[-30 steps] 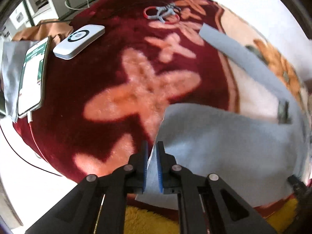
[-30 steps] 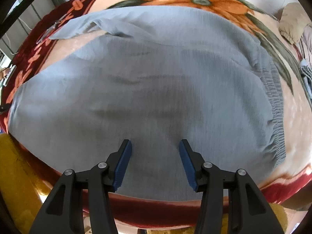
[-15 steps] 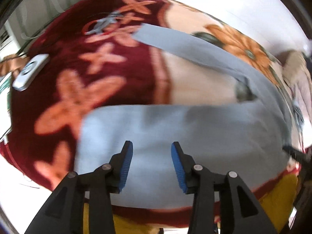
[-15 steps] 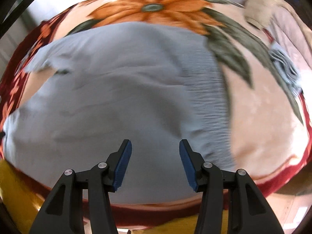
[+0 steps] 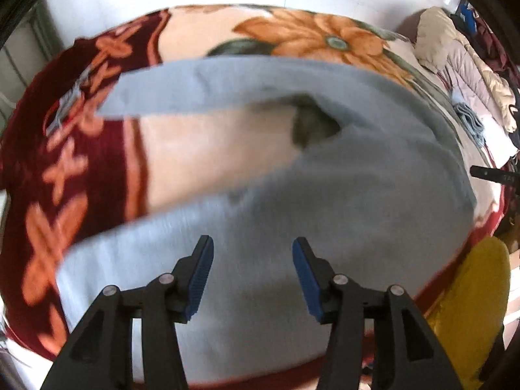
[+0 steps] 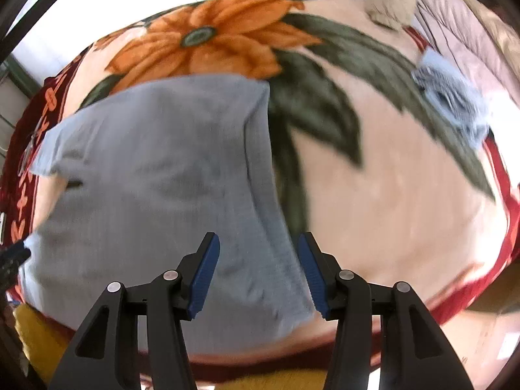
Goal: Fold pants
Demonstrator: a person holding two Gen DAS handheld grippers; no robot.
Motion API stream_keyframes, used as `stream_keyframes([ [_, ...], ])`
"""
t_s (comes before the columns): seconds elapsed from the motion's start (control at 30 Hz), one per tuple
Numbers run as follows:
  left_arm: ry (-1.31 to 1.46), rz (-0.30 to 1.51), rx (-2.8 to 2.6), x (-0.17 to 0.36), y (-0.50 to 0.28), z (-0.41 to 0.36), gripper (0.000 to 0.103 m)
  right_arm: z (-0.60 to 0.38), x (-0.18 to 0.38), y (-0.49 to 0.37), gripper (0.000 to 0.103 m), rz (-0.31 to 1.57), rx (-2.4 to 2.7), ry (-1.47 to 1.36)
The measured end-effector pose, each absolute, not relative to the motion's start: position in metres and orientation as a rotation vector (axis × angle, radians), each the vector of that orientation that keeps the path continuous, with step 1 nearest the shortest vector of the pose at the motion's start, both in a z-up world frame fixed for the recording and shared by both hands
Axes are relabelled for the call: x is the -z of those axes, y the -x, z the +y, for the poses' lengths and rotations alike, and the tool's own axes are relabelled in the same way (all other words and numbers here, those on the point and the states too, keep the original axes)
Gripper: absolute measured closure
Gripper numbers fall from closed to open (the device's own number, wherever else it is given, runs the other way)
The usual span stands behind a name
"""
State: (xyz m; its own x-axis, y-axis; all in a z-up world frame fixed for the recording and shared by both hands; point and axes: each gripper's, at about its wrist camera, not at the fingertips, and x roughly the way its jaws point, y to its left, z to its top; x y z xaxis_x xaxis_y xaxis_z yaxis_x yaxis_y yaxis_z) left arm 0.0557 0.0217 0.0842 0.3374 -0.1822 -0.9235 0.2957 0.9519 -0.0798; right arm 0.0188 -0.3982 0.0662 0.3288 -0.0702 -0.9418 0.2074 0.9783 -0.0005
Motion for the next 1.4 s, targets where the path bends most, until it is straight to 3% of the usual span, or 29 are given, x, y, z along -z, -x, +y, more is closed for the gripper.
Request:
stream_keyframes([
  [0.33, -0.124, 1.186, 0.305, -0.094, -0.197, 0.026, 0.046, -0.412, -0.077, -0.123, 0.051, 1.262, 0.071, -0.004],
  [0.7, -0.228, 1.262, 0.408, -0.065, -0.323, -0.016, 0.039, -0.422, -0.036, -0.201, 0.051, 1.356, 0.029, 0.068],
  [1.13, -0.527, 1.371, 0.566, -0.003, -0.381, -0.068, 0.030, -0.413, -0.002, -0.241, 0.051, 1.421, -0.069, 0.116],
  [1.23, -0.501, 1.361, 0.572, 0.004, -0.385, -0.065, 0.023, -0.414, 0.001, -0.246, 0.051, 1.428, -0.079, 0.106],
  [1.37, -0.418, 1.365, 0.574, 0.011, -0.384, -0.055, 0.024, -0.412, 0.001, -0.249, 0.055, 1.421, -0.090, 0.131],
  [1.4, -0.402, 1.356, 0.590, 0.010, -0.382, -0.052, 0.030, -0.410, 0.000, -0.249, 0.056, 1.416, -0.091, 0.141],
])
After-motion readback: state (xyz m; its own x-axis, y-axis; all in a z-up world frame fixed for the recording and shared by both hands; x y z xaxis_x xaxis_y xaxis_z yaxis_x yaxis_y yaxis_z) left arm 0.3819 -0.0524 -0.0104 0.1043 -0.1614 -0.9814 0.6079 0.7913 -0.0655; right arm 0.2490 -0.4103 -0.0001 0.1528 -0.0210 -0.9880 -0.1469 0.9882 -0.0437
